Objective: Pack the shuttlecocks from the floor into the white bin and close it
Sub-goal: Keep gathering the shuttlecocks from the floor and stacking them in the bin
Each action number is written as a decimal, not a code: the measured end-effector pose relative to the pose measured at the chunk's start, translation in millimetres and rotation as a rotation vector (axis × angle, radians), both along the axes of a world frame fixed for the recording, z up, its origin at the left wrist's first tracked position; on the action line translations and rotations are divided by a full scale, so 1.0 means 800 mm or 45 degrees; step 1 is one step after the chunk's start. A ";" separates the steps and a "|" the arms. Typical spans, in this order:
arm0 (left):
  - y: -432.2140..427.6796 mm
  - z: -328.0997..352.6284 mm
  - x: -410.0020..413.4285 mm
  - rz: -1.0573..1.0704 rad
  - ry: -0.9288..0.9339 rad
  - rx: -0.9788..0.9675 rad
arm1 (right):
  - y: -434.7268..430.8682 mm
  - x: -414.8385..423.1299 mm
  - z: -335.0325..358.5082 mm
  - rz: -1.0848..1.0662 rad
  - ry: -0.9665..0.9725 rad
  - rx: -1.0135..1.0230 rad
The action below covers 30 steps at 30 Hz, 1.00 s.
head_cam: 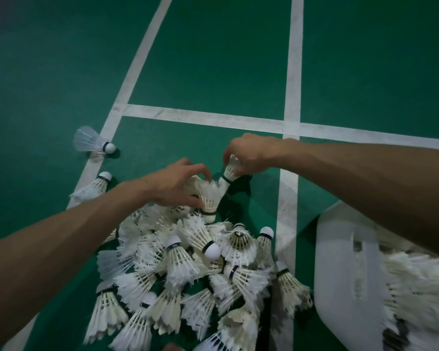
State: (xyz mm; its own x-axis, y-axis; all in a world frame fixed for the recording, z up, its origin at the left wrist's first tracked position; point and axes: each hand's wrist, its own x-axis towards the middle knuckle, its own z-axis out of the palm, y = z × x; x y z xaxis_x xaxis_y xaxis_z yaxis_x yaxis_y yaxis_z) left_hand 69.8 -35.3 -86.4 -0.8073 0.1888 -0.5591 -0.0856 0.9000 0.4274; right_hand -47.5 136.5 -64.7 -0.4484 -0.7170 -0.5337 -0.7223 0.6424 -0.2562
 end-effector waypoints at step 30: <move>0.149 0.013 -0.017 -0.716 0.028 -0.199 | 0.096 -0.004 0.084 -0.302 0.178 -0.359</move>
State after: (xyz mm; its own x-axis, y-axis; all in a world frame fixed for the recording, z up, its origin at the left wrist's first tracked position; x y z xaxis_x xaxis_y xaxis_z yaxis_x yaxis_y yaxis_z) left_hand 56.1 83.9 -76.3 -0.6185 0.5087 -0.5989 0.4312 0.8569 0.2825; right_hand -50.9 213.2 2.1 -0.6739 -0.6943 -0.2525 -0.6026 0.7143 -0.3559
